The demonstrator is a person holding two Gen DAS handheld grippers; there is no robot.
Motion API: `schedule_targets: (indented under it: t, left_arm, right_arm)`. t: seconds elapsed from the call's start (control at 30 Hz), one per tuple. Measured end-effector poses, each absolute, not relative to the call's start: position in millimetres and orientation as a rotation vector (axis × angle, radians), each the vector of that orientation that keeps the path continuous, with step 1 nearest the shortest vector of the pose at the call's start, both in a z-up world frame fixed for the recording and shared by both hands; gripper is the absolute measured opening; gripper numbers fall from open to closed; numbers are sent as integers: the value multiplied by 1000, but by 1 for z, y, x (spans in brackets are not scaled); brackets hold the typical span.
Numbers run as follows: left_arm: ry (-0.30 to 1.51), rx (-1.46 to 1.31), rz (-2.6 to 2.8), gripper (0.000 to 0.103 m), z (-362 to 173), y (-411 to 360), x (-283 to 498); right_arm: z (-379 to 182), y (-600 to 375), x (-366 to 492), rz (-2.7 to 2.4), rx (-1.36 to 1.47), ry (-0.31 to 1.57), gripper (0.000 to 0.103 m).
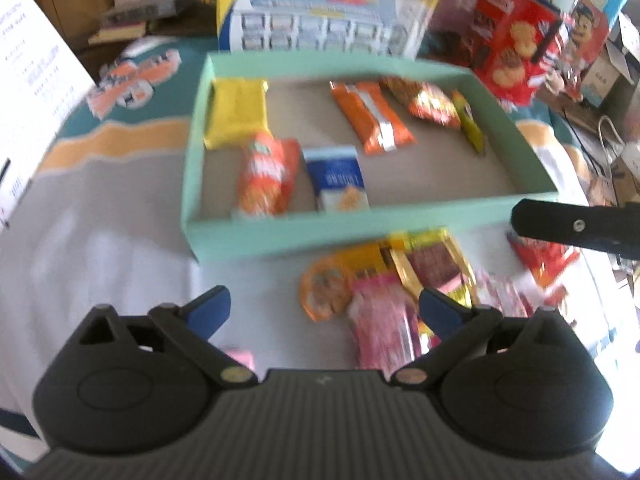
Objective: Organize snacks
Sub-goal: 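Grasp the pink pack with left tool while right tool grasps pink-white patterned pack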
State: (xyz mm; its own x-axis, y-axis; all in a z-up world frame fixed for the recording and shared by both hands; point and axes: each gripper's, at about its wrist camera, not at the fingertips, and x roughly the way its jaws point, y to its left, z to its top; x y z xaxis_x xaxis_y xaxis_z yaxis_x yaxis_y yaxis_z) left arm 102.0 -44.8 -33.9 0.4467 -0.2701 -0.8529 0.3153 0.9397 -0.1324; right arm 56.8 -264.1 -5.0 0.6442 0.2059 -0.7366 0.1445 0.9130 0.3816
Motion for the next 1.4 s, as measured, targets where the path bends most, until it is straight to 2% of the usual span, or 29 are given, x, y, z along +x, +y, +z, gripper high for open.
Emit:
schedule_targets:
  t: [0.4, 0.57, 0.67, 0.7, 0.77, 0.8, 0.83, 1.17, 1.23, 1.3, 1.4]
  left_arm:
    - [1122, 75, -364, 103, -68, -62, 81]
    - [1135, 82, -364, 100, -78, -73, 84]
    - [1140, 84, -382, 87, -84, -78, 85]
    - [1139, 90, -388, 77, -85, -79, 85]
    - [1112, 95, -413, 66, -85, -80, 83]
    - [1107, 87, -436, 49, -84, -80, 84]
    - [1109, 72, -464, 45, -83, -79, 84]
    - [1115, 52, -450, 51, -82, -63, 84]
    - [1122, 33, -440, 56, -83, -58, 86]
    - [1130, 23, -429, 63, -84, -56, 88]
    - [1131, 27, -426, 67, -85, -59, 90]
  right_arm:
    - [-36, -281, 19, -4, 482, 917, 102]
    - [-46, -280, 20, -18, 465, 946, 80]
    - [-55, -277, 24, -16, 460, 975, 69]
    - [-57, -276, 25, -11, 459, 984, 65]
    - [-60, -272, 27, -7, 444, 993, 62]
    - [-62, -269, 28, -3, 434, 997, 58]
    - [-64, -267, 29, 0, 425, 1004, 56]
    - [-69, -274, 37, -50, 489, 1004, 57]
    - [-70, -277, 38, -60, 512, 1003, 59]
    - [-73, -277, 41, -58, 530, 1006, 68]
    - [-75, -270, 44, -52, 526, 996, 79]
